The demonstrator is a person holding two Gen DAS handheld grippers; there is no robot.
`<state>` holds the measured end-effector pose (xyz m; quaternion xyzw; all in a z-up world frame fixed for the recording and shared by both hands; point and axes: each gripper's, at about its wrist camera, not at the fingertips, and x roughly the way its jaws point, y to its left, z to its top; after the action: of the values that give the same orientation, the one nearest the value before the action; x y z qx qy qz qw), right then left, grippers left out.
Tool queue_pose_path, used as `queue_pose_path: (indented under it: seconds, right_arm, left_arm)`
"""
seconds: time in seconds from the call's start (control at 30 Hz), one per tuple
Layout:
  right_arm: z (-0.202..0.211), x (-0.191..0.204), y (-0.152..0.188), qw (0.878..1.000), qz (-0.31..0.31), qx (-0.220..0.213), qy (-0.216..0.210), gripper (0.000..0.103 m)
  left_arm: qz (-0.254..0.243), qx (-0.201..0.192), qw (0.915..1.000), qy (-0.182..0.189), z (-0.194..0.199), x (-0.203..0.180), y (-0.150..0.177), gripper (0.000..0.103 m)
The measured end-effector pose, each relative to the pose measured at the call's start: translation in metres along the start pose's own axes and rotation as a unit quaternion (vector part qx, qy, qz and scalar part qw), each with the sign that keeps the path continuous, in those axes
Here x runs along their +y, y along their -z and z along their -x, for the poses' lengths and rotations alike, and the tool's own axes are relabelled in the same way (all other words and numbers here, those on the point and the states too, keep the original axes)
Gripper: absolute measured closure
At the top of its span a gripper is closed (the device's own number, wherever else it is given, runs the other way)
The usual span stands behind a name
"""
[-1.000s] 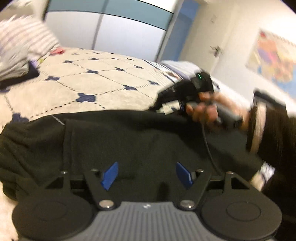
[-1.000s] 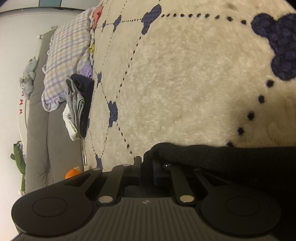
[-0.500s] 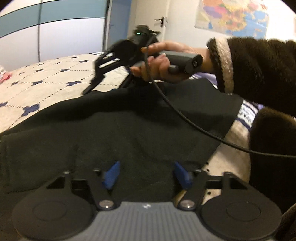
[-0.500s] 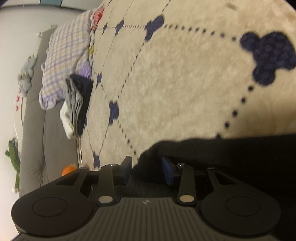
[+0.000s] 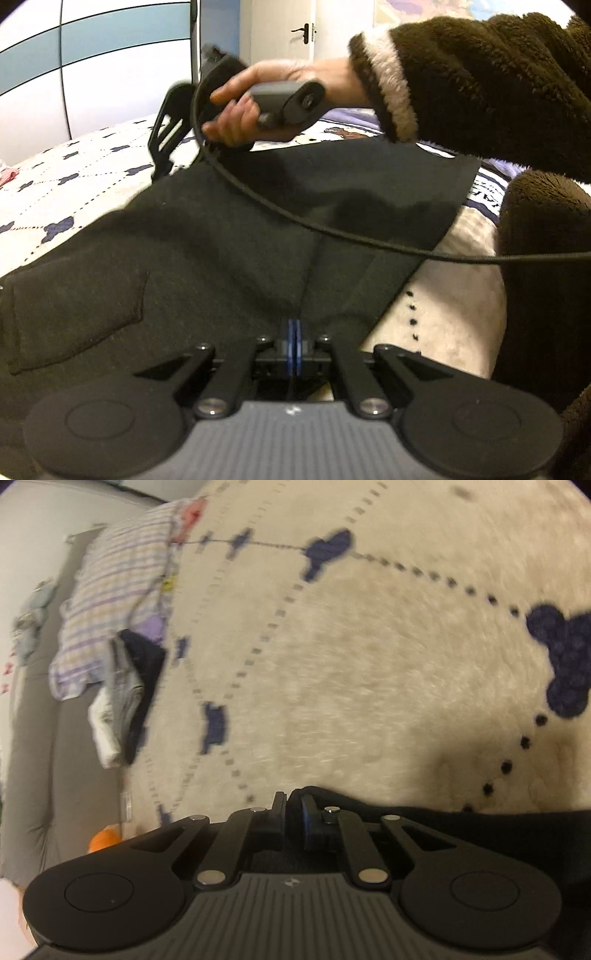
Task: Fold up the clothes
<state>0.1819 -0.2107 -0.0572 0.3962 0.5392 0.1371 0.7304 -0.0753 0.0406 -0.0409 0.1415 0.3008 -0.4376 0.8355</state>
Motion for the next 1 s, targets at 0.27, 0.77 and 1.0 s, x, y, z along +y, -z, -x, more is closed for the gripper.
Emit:
queue_pose_path:
  seconds: [0.27, 0.77, 1.0]
  right_arm:
    - [0.034, -0.017, 0.01, 0.999, 0.01, -0.014, -0.048, 0.057]
    - [0.218, -0.079, 0.036, 0.985, 0.04, -0.161, 0.037, 0.055]
    - [0.297, -0.135, 0.076, 0.968, 0.03, -0.204, 0.141, 0.055]
  left_arm:
    - [0.058, -0.021, 0.9971, 0.046, 0.012, 0.031, -0.021, 0.095]
    - [0.031, -0.013, 0.9959, 0.083, -0.037, 0.004, -0.047, 0.045]
    - [0.031, -0.009, 0.9945, 0.1, -0.055, -0.006, -0.055, 0.045]
